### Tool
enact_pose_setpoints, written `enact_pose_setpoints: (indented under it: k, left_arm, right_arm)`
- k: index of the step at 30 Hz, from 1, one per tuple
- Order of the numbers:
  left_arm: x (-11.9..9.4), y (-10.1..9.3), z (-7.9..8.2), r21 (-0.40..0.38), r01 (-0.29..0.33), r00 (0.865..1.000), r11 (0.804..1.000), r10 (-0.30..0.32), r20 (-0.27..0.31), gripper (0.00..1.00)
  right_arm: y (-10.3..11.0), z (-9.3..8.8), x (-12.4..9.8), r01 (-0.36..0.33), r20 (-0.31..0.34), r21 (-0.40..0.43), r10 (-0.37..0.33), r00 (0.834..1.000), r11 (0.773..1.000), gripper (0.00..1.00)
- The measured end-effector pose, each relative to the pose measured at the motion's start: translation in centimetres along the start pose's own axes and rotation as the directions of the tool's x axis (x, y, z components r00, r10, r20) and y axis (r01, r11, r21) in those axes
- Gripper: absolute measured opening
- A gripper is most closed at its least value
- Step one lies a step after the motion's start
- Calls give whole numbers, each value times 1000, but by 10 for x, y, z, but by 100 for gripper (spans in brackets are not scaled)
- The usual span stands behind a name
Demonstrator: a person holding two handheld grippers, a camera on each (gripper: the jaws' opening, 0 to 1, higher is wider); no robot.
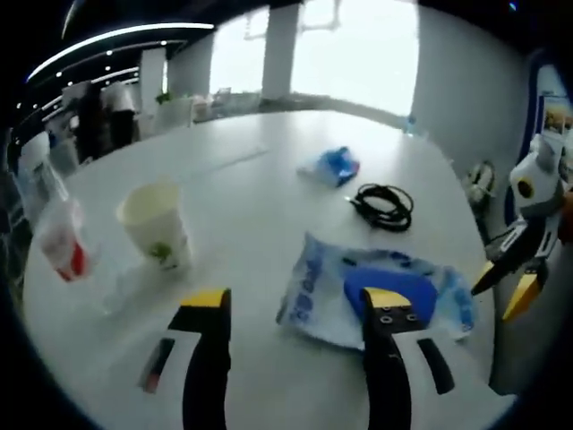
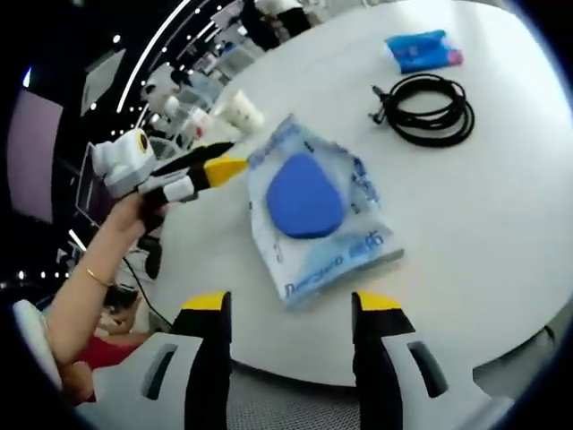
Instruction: Arrange the tabletop items into an orderly group along one side of the table until the central work area is clear of visible clutter.
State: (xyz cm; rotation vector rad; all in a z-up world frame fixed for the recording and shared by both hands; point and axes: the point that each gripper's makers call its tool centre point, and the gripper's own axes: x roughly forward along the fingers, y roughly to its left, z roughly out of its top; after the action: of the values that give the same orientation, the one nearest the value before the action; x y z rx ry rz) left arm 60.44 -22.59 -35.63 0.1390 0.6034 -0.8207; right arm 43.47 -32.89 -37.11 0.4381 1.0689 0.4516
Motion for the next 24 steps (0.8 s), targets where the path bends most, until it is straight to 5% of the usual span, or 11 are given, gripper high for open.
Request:
enact_pose_setpoints:
  k: [7,13,17,24]
  left_arm:
    - [6,8,-14,-5,-8,997,1000,8,-70,47]
    - [11,10,-15,-22,19,996,1000,-21,-86,40]
    - [17,8,-18,-30,42,993,999,-45,-110,25]
    - [22,3,-23,-73,41,990,997,-50,-131,14]
  right_arm:
    - [-3,-11,8,0,-47,142,7,999,990,32]
    - [-5,3,6,-10,18,189,7,1000,982,30]
    - [-5,0,12,-6,-3,220,7,1000,975,28]
    - [-12,-8,15,33,-42,224,-24,999,974,17]
